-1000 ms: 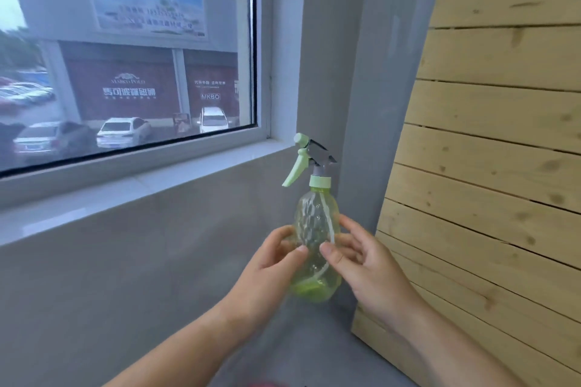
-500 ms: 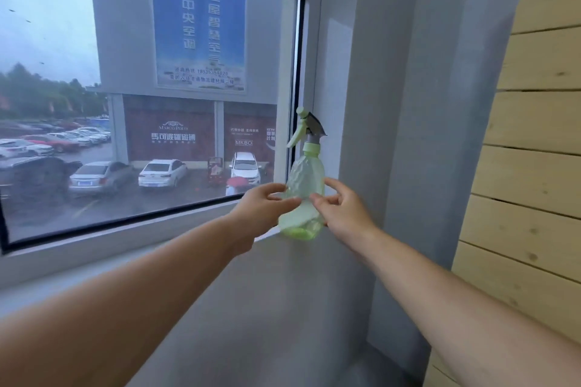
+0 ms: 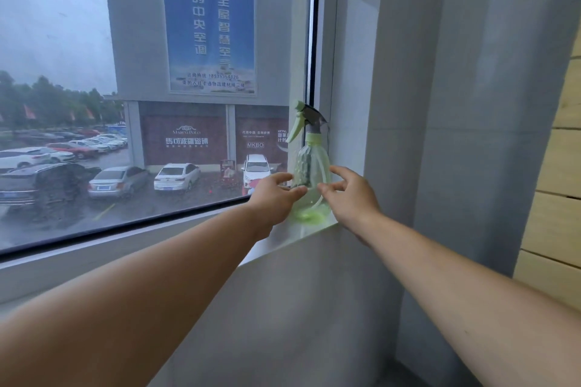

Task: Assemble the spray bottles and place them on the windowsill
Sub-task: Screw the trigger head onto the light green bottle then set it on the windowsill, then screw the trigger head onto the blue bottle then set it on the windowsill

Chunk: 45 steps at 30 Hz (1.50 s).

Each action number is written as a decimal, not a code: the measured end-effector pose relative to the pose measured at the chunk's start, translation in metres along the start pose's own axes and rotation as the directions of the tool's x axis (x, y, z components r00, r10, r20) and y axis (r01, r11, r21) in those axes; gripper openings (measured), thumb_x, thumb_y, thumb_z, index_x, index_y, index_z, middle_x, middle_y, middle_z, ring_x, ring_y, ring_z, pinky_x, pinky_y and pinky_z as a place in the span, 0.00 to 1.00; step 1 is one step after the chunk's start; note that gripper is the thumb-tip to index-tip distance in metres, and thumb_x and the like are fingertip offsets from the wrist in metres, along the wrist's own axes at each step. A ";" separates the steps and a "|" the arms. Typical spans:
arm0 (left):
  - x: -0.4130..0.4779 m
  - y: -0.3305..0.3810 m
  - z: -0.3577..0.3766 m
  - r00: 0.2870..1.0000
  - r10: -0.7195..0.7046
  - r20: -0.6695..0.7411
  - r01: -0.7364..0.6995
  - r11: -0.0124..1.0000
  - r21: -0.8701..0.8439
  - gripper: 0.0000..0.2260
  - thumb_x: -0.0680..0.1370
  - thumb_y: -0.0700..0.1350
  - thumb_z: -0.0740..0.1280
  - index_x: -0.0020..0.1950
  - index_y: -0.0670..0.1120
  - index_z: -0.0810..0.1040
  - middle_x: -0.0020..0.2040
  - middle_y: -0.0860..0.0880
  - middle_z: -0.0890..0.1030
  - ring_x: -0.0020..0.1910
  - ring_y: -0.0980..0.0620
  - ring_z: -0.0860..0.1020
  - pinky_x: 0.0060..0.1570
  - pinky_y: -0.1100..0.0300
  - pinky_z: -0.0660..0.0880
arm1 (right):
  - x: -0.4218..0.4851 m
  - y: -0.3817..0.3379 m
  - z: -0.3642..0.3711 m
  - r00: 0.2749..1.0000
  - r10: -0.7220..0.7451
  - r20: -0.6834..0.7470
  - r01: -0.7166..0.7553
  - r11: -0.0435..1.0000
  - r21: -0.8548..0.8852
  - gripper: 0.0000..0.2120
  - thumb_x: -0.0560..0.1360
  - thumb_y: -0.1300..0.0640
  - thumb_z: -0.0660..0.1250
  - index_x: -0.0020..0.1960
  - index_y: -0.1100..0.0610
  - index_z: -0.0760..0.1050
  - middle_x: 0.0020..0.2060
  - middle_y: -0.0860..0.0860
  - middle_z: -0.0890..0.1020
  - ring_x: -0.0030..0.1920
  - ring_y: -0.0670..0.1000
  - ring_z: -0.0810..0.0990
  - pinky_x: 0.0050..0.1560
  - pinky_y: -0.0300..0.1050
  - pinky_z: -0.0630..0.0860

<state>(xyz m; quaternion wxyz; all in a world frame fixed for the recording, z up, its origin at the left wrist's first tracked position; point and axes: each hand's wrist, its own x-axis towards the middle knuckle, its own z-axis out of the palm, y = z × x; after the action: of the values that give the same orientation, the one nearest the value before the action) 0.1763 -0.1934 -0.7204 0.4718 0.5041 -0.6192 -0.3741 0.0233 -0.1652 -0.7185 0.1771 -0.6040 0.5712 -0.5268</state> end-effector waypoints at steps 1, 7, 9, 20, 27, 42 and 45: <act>0.001 -0.001 0.002 1.000 0.003 -0.015 -0.003 1.000 0.001 0.25 0.79 0.49 0.74 0.75 0.46 0.75 0.63 0.40 0.84 0.61 0.35 0.82 0.63 0.44 0.78 | 0.001 0.002 0.002 1.000 -0.001 -0.010 0.001 1.000 -0.003 0.24 0.77 0.50 0.68 0.72 0.49 0.70 0.54 0.50 0.82 0.52 0.50 0.79 0.52 0.42 0.71; 0.005 -0.004 0.010 0.998 0.056 -0.038 -0.051 0.992 0.119 0.22 0.82 0.50 0.69 0.75 0.46 0.75 0.67 0.43 0.83 0.66 0.39 0.81 0.65 0.50 0.76 | 0.002 0.012 0.005 1.000 0.007 -0.027 -0.007 1.000 -0.008 0.25 0.76 0.49 0.69 0.71 0.48 0.70 0.60 0.51 0.82 0.59 0.50 0.79 0.53 0.42 0.70; 0.006 -0.005 0.010 0.998 0.063 -0.021 -0.060 0.989 0.132 0.21 0.83 0.50 0.68 0.75 0.46 0.75 0.66 0.42 0.83 0.66 0.37 0.80 0.63 0.49 0.77 | 0.001 0.015 0.006 0.999 0.004 -0.034 -0.005 1.000 -0.012 0.25 0.75 0.49 0.69 0.71 0.49 0.71 0.59 0.52 0.83 0.58 0.50 0.79 0.53 0.41 0.70; 0.008 -0.013 0.009 0.999 0.033 -0.032 -0.032 0.998 0.048 0.31 0.75 0.53 0.73 0.77 0.47 0.71 0.70 0.41 0.81 0.69 0.30 0.75 0.67 0.36 0.75 | -0.002 0.014 0.008 0.997 -0.008 -0.073 0.005 0.999 -0.037 0.24 0.74 0.49 0.70 0.70 0.49 0.72 0.58 0.52 0.82 0.55 0.51 0.79 0.52 0.42 0.71; -0.024 0.004 -0.001 0.996 0.056 -0.066 -0.047 0.991 0.126 0.31 0.80 0.50 0.73 0.80 0.44 0.67 0.76 0.42 0.74 0.73 0.43 0.75 0.71 0.52 0.71 | -0.015 0.012 -0.005 0.996 0.016 -0.085 -0.020 0.999 -0.045 0.29 0.74 0.46 0.70 0.72 0.50 0.69 0.64 0.53 0.78 0.60 0.53 0.78 0.58 0.47 0.75; -0.204 0.011 0.039 0.987 -0.003 0.161 -0.004 0.999 0.042 0.19 0.76 0.53 0.75 0.63 0.47 0.79 0.51 0.46 0.85 0.54 0.43 0.86 0.59 0.43 0.82 | -0.231 0.033 -0.120 0.977 0.212 -0.004 -0.212 0.977 -0.013 0.12 0.73 0.51 0.72 0.56 0.51 0.79 0.48 0.48 0.84 0.49 0.47 0.83 0.53 0.43 0.79; -0.248 -0.017 0.072 0.939 -0.113 0.326 0.101 0.993 0.054 0.17 0.78 0.50 0.74 0.62 0.43 0.79 0.46 0.46 0.85 0.56 0.41 0.85 0.59 0.46 0.82 | -0.284 0.059 -0.139 0.958 0.286 -0.006 -0.286 0.957 -0.056 0.10 0.73 0.52 0.72 0.54 0.52 0.80 0.46 0.48 0.83 0.45 0.46 0.82 0.51 0.42 0.78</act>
<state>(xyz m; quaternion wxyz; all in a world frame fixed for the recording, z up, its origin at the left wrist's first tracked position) 0.1231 0.0443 -0.8081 0.3318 0.4759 -0.6676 -0.4666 -0.0638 0.1203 -0.8367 0.2346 -0.5204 0.6670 -0.4788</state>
